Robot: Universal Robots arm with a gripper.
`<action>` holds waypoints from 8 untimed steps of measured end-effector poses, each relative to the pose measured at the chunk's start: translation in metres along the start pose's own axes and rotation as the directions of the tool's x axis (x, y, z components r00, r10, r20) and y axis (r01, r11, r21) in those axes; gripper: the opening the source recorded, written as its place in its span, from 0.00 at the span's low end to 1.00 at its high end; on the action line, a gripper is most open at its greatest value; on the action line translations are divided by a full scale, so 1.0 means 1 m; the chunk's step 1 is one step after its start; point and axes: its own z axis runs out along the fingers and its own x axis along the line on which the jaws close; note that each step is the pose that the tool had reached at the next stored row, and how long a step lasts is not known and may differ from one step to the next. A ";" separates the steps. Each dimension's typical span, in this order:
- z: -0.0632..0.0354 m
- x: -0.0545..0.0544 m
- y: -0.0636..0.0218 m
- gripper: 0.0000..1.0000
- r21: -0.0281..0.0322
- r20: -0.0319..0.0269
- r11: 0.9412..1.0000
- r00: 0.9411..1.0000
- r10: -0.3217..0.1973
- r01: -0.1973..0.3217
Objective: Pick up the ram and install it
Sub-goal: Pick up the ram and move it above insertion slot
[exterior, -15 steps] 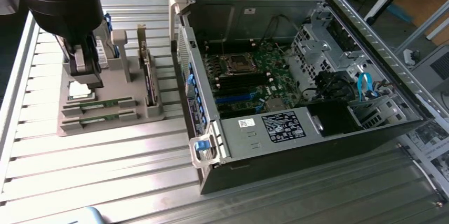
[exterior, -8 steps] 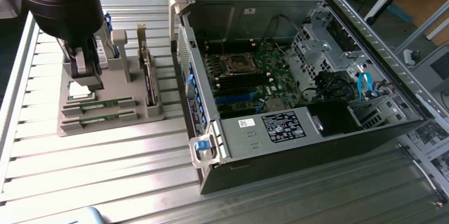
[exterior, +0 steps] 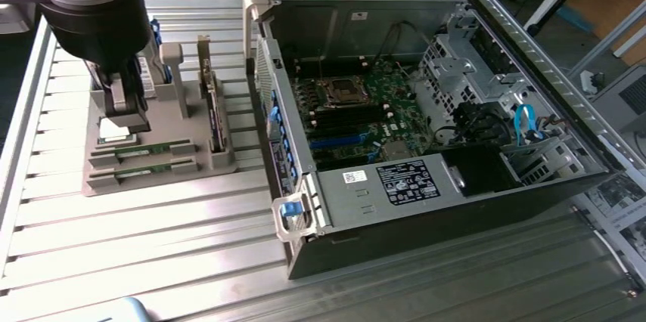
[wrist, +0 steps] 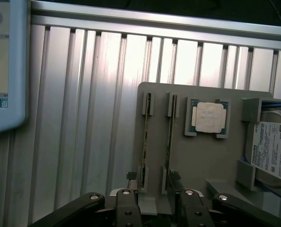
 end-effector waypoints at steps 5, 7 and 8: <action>0.0029 0.000 -0.0001 0.38 0.000 0.000 1.000 1.000 0.000 0.000; 0.0041 0.000 -0.0001 0.38 0.000 0.000 1.000 1.000 0.000 0.000; 0.0047 0.000 -0.0002 0.38 0.000 0.000 1.000 1.000 0.000 0.000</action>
